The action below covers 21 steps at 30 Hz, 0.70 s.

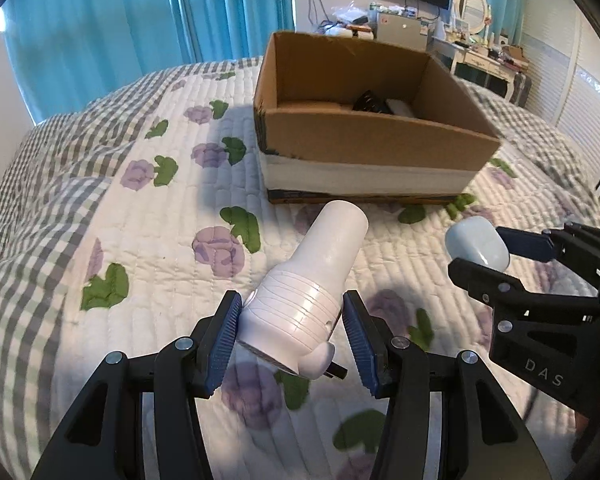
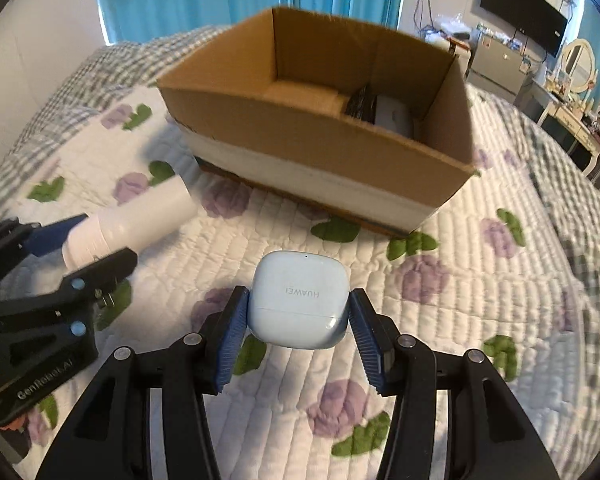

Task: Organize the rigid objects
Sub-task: 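Lower the hair dryer and earbuds case into the box and open both tools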

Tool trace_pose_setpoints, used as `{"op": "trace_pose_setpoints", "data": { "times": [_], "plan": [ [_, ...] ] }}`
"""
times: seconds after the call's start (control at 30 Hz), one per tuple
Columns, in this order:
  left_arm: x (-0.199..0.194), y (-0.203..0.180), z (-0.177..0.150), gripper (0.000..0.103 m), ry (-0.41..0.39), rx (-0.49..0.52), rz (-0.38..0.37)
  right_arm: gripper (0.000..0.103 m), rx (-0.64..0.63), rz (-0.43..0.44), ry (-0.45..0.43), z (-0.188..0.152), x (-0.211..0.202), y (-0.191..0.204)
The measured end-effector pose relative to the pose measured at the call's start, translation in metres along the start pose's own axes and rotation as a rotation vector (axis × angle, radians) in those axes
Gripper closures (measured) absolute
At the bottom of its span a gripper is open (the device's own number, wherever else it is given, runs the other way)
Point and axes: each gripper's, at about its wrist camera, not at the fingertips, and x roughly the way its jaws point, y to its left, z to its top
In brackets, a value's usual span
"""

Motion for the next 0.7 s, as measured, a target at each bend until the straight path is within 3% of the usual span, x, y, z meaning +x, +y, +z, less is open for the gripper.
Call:
{"op": "trace_pose_setpoints", "data": {
  "times": [0.27,0.57,0.7],
  "plan": [
    [-0.052,-0.004,0.026,0.05,-0.091,0.005,-0.056,0.053,-0.045,-0.018,-0.105,0.018,-0.062,0.019],
    [-0.093,0.011,0.103,0.05,-0.211,0.02,-0.076,0.053,-0.073,-0.03,-0.258,0.067,-0.129,0.01],
    [-0.098,0.014,0.147,0.05,-0.265,0.03,-0.046,0.053,-0.064,-0.032,-0.307,0.098,-0.144,-0.002]
  ]
}}
